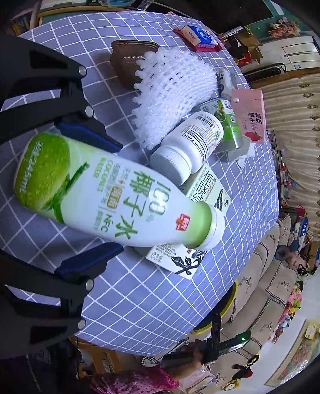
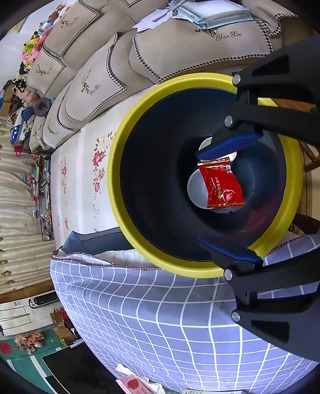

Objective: Collect trash
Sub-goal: 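Grasp the green coconut-water bottle with the left gripper, then carry the coconut-water bottle to the yellow bin and open the left gripper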

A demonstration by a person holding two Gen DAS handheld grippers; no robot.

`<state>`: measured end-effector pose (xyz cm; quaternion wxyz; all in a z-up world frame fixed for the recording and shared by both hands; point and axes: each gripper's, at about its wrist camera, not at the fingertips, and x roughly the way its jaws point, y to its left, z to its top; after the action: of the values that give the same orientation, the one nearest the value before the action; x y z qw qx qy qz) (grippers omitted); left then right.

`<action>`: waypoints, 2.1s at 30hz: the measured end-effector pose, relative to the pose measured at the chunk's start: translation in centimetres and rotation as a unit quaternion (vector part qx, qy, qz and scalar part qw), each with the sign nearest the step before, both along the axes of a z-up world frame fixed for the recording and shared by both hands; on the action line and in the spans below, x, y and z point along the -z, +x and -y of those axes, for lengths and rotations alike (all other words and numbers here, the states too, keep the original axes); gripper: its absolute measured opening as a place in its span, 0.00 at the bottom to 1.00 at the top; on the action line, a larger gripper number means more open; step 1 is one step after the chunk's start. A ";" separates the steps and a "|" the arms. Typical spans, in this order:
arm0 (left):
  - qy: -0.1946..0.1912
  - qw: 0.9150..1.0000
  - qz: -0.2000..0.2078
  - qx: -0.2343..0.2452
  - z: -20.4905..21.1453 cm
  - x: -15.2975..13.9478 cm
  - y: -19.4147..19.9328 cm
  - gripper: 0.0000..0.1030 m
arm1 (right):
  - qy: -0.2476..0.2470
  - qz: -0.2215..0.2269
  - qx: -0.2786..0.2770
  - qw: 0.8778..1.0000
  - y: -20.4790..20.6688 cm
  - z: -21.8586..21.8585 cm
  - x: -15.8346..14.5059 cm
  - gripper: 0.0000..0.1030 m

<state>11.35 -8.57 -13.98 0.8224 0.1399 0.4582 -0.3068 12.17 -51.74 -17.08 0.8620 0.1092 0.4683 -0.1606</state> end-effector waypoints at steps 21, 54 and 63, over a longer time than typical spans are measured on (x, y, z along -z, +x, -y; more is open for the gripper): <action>-0.003 0.999 0.038 0.001 1.7 -3.9 -3.8 0.49 | 0.001 0.037 0.000 0.999 -1.5 -0.1 -2.3 0.59; 0.038 0.964 -0.011 0.263 47.9 0.2 4.3 0.50 | -0.028 0.071 0.104 0.992 -13.1 9.1 -5.8 0.59; 0.073 0.965 -0.013 0.253 50.9 4.1 4.8 0.54 | -0.021 0.065 0.110 0.992 -13.2 9.8 -5.0 0.59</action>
<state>16.12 -59.47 -18.04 0.7001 0.3065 0.4393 -0.4722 -0.99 -61.56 -12.04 0.8698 0.1516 0.3930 -0.2570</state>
